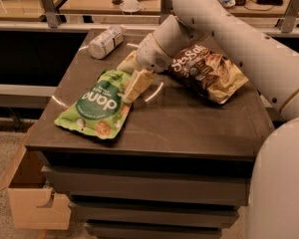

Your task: Pick green rice chip bag

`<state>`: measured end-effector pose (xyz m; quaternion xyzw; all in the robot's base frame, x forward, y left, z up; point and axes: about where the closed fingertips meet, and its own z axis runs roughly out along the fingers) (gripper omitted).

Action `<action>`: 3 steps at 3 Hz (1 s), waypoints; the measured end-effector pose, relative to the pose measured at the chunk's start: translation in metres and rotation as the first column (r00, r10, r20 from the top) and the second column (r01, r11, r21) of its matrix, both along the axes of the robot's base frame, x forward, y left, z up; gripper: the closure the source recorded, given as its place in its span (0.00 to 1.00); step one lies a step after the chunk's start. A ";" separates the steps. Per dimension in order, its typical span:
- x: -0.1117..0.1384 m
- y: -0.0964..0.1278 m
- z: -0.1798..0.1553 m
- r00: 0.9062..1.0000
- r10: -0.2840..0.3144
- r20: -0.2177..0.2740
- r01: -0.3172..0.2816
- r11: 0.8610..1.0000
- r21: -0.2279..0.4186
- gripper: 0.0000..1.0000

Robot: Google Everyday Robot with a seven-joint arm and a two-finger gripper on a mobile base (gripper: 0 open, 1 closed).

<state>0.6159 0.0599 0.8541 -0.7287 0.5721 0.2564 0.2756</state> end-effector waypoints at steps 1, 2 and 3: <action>0.003 0.003 0.006 1.000 0.006 0.028 -0.006 1.000 0.002 0.80; 0.008 -0.001 0.019 0.997 -0.028 0.066 0.026 0.999 0.029 1.00; 0.010 -0.023 0.058 0.988 -0.082 0.132 0.069 0.992 0.103 1.00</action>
Offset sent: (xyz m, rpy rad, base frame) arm 0.0161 -0.0113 0.0428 0.0646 -0.1261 -0.0811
